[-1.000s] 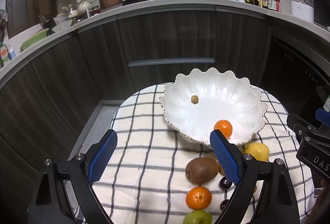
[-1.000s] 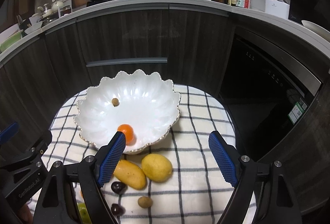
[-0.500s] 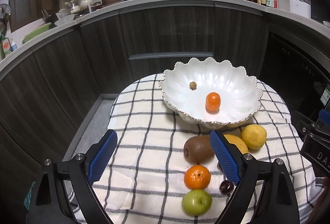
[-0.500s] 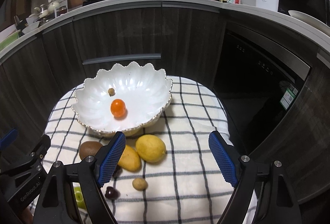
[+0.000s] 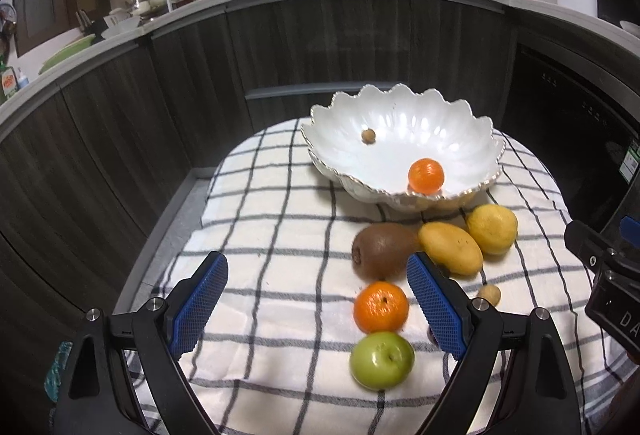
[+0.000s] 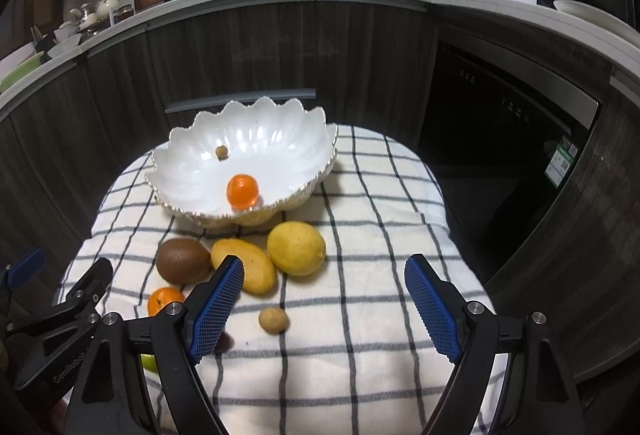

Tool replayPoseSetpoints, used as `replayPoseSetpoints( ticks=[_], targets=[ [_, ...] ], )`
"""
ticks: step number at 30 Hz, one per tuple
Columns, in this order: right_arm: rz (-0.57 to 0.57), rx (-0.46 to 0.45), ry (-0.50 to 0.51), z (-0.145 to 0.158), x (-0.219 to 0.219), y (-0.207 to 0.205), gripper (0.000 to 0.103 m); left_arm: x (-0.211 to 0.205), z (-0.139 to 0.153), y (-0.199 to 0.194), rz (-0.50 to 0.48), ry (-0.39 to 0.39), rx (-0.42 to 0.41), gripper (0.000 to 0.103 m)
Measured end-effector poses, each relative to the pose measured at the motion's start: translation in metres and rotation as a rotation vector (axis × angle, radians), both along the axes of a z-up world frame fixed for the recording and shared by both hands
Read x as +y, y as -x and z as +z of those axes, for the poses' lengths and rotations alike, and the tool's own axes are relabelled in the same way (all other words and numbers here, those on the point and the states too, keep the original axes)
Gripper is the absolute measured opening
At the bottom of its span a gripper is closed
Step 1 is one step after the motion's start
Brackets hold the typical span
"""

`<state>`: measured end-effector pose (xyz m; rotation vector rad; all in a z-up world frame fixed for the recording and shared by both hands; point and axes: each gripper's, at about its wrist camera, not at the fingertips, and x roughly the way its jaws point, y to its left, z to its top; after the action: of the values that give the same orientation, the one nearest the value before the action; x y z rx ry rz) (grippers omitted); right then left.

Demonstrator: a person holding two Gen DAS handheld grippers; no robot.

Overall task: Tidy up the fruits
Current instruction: 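Withdraw both open tools from the bowl back toward the remaining fruit, then grasp the green apple with the left tool while the right tool grasps another small brown fruit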

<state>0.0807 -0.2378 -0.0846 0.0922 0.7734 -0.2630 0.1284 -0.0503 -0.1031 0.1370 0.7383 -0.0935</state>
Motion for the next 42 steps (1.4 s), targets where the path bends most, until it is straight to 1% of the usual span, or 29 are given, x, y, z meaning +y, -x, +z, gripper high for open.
replayPoseSetpoints(
  ticks=[5,10,16,25,29,32,36,40,42],
  targets=[
    [-0.005,0.036,-0.020,-0.015,-0.002,0.007,0.083,-0.003,-0.013,0.005,-0.017,0.025,0.034,0.092],
    [-0.004,0.049,-0.010,-0.029,-0.003,0.015,0.083,-0.007,-0.031,0.010,-0.031,0.009,0.068,0.092],
    [-0.023,0.090,-0.026,-0.050,-0.010,0.016,0.083,-0.009,-0.049,0.014,-0.036,0.000,0.088,0.092],
    [-0.021,0.113,-0.037,-0.064,-0.011,0.015,0.083,-0.014,-0.072,0.017,-0.058,0.009,0.127,0.092],
    [-0.020,0.127,-0.040,-0.069,-0.012,0.014,0.083,-0.016,-0.079,0.017,-0.060,0.005,0.134,0.092],
    [-0.020,0.140,-0.037,-0.073,-0.012,0.013,0.083,-0.020,-0.084,0.016,-0.063,-0.024,0.132,0.092],
    [-0.024,0.148,-0.043,-0.078,-0.014,0.012,0.083,-0.022,-0.087,0.015,-0.065,-0.038,0.128,0.091],
    [-0.027,0.157,-0.045,-0.082,-0.015,0.010,0.083,-0.026,-0.091,0.014,-0.062,-0.065,0.114,0.086],
    [-0.027,0.159,-0.047,-0.083,-0.015,0.010,0.083,-0.026,-0.092,0.013,-0.062,-0.061,0.117,0.084]
  ],
)
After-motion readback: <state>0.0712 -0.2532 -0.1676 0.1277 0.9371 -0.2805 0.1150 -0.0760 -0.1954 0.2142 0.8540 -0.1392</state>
